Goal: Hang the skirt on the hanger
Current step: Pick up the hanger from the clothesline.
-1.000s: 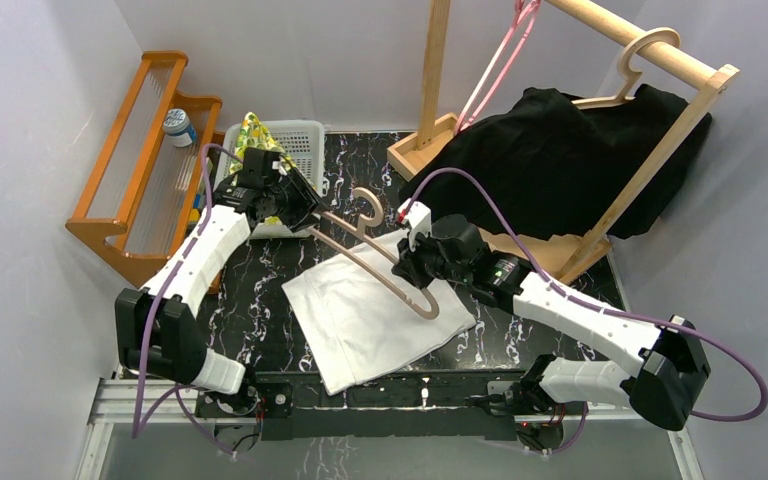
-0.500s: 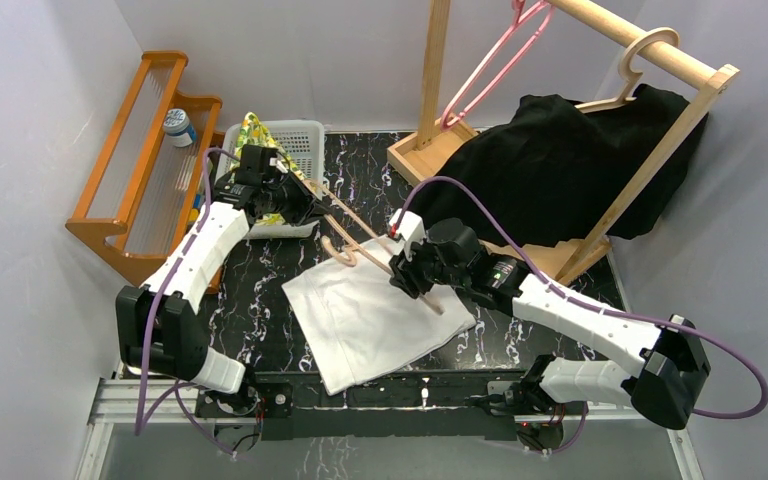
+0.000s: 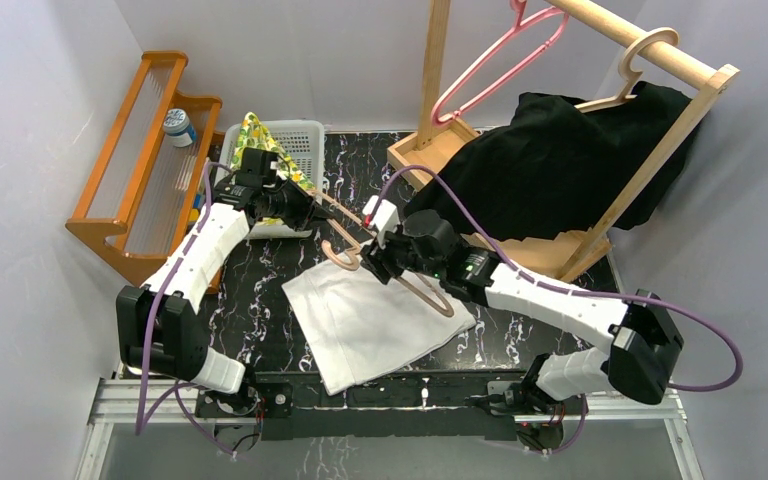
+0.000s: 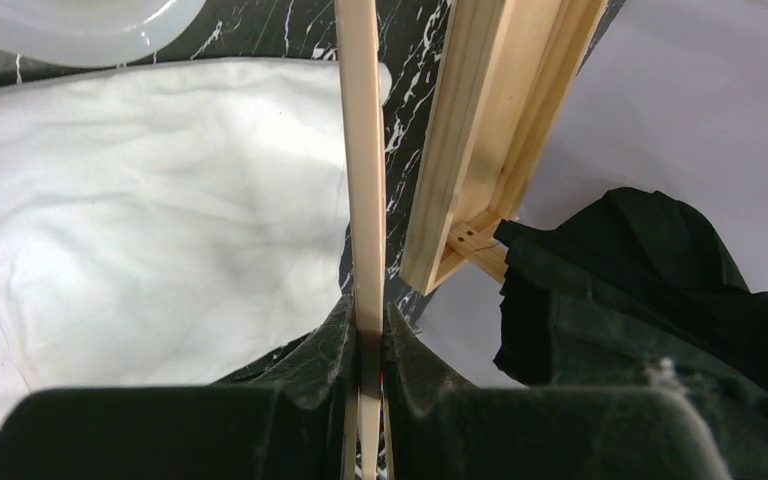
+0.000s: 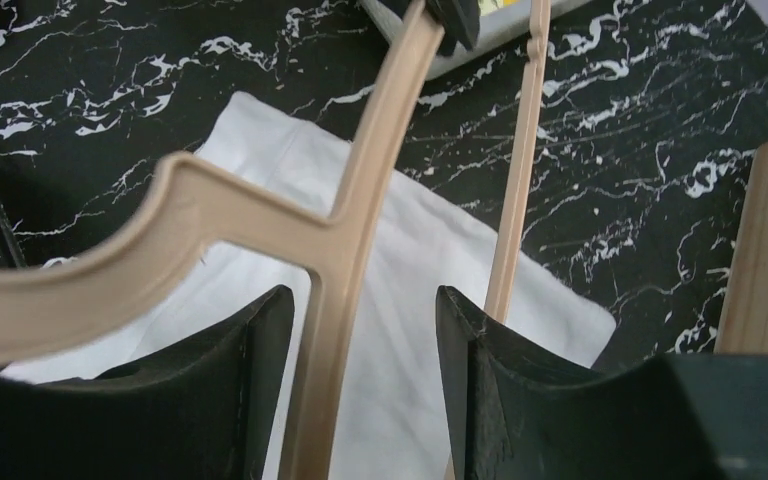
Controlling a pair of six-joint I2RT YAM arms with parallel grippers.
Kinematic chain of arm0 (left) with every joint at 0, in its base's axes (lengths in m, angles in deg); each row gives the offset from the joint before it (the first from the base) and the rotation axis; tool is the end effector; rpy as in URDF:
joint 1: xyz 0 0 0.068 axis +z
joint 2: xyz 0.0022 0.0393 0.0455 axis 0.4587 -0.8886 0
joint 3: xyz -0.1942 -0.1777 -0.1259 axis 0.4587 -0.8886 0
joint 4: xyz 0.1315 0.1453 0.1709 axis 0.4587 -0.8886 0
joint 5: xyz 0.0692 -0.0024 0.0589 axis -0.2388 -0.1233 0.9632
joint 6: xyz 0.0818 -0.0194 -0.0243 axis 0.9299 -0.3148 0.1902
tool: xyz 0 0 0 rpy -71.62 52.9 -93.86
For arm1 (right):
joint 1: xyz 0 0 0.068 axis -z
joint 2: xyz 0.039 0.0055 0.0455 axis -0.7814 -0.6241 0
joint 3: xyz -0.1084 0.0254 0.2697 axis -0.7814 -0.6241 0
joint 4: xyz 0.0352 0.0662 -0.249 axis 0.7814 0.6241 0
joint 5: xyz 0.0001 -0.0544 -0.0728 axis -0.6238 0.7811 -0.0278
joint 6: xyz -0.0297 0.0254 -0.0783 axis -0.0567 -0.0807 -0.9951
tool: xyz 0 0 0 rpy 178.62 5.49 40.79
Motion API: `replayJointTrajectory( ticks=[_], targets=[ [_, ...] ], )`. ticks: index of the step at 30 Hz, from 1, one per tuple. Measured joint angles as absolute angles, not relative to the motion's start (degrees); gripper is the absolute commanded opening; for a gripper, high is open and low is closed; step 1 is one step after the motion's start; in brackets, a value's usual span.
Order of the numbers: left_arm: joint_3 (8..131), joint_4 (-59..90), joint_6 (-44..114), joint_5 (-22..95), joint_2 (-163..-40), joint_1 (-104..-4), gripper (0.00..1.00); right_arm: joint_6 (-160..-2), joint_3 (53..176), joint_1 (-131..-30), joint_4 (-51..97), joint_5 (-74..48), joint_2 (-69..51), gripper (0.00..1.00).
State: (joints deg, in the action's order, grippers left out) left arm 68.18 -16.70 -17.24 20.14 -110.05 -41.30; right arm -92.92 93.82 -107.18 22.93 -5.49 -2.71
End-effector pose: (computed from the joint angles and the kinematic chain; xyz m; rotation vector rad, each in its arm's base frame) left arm 0.3270 -0.1150 0.3016 -0.8521 2.3972 -1.1261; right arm 0.1894 0.2788 0.3097 -1.0005 1.6961 0.5872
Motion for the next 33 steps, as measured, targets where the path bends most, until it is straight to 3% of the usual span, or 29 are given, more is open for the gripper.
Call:
replayJointTrajectory(
  ticks=[3,8,10,11,12,13,15,18,21,33],
  targets=[
    [68.2,-18.0,-18.3,19.4,-110.1,-41.3,0.0,-94.5,94.3,-108.9,19.8,-3.8,-4.3,0.42],
    [68.4,-19.3,-19.7,19.4,-110.1,-40.8,0.0,-95.4,94.3,-110.2,16.4,-2.0,-5.6,0.25],
    [68.4,-19.4,-20.3,19.5,-110.1,-40.5,0.0,-95.4,94.3,-110.3,15.6,-1.1,-5.9,0.1],
    [68.3,-19.5,-20.5,19.7,-110.1,-40.3,0.02,-95.3,94.2,-110.3,15.3,-0.4,-5.9,0.02],
    [68.3,-19.5,-20.8,19.7,-110.1,-40.2,0.17,-95.3,94.2,-110.3,15.1,0.2,-5.9,0.0],
    [68.2,-19.5,-21.2,19.7,-110.1,-40.1,0.29,-95.3,94.2,-110.3,14.7,0.7,-5.9,0.0],
    [67.8,-19.3,-21.3,19.8,-110.0,-40.0,0.43,-95.1,94.2,-110.3,14.3,1.6,-5.9,0.0],
    [67.2,-19.3,-20.4,19.2,-109.2,-40.2,0.58,-94.7,93.9,-110.3,12.7,3.8,-5.6,0.0],
    [67.0,-18.6,-18.7,18.6,-108.1,-40.3,0.65,-94.2,91.6,-110.3,12.2,7.2,-3.5,0.0],
    [63.8,-11.2,-5.3,20.1,-102.7,-44.8,0.76,-88.6,78.2,-106.5,18.2,23.3,10.8,0.0]
  ],
)
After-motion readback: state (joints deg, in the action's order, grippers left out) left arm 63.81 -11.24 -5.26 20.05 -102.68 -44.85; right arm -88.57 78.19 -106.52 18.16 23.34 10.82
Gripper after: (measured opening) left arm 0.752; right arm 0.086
